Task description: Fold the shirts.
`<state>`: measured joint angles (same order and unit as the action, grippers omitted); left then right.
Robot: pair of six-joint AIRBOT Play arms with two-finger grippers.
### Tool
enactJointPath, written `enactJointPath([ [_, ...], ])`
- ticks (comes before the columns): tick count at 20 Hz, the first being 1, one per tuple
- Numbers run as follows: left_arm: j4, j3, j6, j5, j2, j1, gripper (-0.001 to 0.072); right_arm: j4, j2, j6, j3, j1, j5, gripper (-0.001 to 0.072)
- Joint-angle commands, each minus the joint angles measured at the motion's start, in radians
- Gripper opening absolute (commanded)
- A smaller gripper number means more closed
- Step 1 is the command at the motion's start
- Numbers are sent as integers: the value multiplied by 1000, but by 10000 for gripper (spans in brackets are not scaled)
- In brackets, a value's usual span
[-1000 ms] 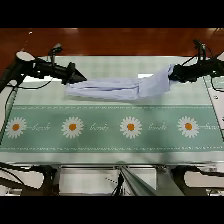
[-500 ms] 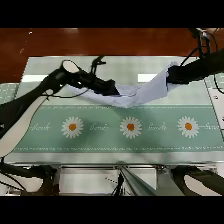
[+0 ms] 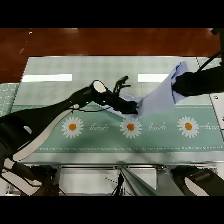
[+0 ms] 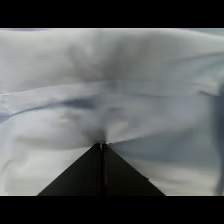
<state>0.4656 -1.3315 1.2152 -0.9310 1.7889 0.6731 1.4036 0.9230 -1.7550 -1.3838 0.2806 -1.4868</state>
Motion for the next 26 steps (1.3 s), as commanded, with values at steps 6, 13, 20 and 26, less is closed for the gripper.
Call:
enactJointPath([
  [6,29,1,-73,-42,-173,-208,15,140,4,2,53,39,3,19],
  [13,104,1,-78,-234,-536,-798,16,-3,271,66,56,39,335,19],
  [20,104,2,-78,-367,-723,-1087,16,-140,527,68,56,203,599,19],
  [26,104,3,-79,-395,-753,-1030,16,-272,655,-62,56,333,928,20],
])
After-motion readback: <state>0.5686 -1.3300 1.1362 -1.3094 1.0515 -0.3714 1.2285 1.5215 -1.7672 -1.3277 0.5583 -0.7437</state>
